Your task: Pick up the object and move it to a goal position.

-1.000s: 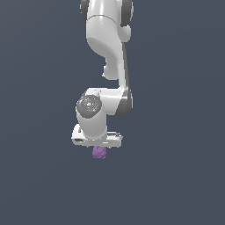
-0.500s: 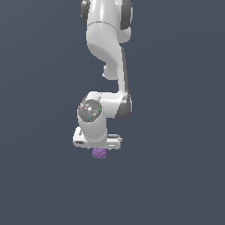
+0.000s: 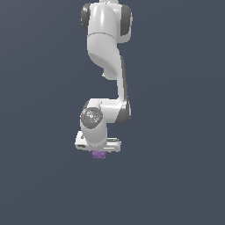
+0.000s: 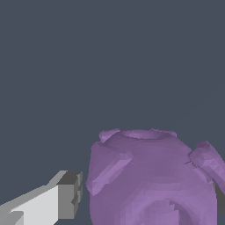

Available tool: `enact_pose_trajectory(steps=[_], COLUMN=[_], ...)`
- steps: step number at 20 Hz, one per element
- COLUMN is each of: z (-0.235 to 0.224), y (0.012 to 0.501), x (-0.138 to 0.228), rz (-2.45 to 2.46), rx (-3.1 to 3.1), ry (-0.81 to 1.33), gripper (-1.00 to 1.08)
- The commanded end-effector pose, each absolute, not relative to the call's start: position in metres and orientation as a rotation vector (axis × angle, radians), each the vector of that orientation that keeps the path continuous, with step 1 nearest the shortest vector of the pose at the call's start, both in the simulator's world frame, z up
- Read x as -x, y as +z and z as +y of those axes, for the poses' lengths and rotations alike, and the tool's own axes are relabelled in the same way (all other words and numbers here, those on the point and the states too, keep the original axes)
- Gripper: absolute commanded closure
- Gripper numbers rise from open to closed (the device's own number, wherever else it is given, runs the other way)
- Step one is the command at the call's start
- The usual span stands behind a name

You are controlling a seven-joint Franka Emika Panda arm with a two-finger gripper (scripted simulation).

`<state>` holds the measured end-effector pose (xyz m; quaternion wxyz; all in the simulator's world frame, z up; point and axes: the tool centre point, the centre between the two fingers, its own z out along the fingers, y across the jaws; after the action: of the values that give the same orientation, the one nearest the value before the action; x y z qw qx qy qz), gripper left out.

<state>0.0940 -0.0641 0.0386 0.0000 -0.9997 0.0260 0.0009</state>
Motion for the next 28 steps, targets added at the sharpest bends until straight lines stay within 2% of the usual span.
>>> enact_pose_trajectory(steps=[1,17,28], z=[-0.064,-0.064,-0.064], y=[0.039,0.047,0.106], x=[-0.095,-0.092,-0.074], rz=[0.082,0.082,0.082], rx=[3.141,3.141,3.141], ry=[0.0,0.0,0.0], gripper=[1.08,1.08,1.08])
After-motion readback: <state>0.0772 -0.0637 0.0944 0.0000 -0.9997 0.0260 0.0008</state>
